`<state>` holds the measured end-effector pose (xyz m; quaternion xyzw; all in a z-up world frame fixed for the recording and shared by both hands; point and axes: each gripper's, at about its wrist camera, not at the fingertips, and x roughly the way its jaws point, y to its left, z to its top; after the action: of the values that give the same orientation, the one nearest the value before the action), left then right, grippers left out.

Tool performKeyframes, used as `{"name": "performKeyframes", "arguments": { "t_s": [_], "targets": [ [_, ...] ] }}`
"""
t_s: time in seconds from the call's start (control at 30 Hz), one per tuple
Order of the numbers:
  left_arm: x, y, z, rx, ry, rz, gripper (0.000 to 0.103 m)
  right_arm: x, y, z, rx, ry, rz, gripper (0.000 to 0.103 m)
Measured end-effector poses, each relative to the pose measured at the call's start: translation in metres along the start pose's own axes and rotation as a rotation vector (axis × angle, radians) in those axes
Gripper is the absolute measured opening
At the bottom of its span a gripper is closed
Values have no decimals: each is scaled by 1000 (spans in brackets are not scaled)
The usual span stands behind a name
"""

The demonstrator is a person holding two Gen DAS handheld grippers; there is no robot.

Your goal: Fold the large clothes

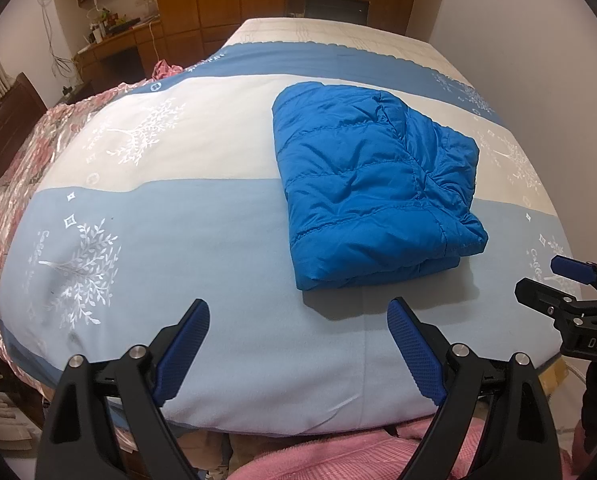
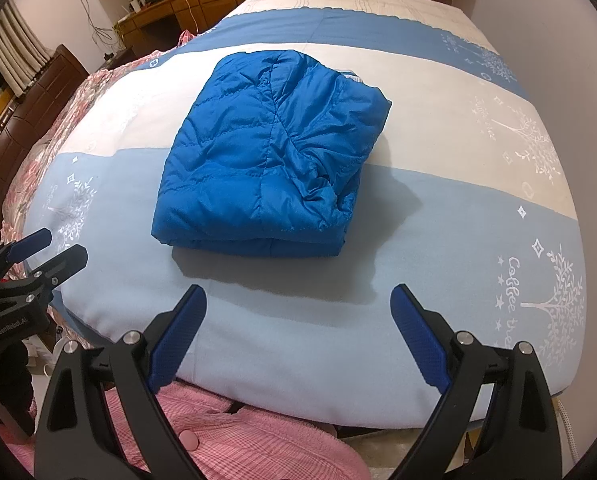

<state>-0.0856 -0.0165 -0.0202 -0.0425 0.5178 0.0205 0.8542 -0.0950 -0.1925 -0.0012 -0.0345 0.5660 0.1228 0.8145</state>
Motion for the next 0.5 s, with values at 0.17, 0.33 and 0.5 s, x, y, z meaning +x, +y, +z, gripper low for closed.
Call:
{"name": "performKeyframes", "arguments": {
  "t_s": [0.17, 0.33, 0.5],
  "targets": [
    [1, 0, 1, 3, 0, 2, 91, 3, 0, 1, 1, 8, 1, 93],
    [1, 1, 1, 6, -1, 1, 91, 4, 2, 3, 0, 8, 3, 93],
    [2, 0, 2, 5, 0, 0, 91, 4, 2, 3, 3, 6, 2, 93]
  ]
}}
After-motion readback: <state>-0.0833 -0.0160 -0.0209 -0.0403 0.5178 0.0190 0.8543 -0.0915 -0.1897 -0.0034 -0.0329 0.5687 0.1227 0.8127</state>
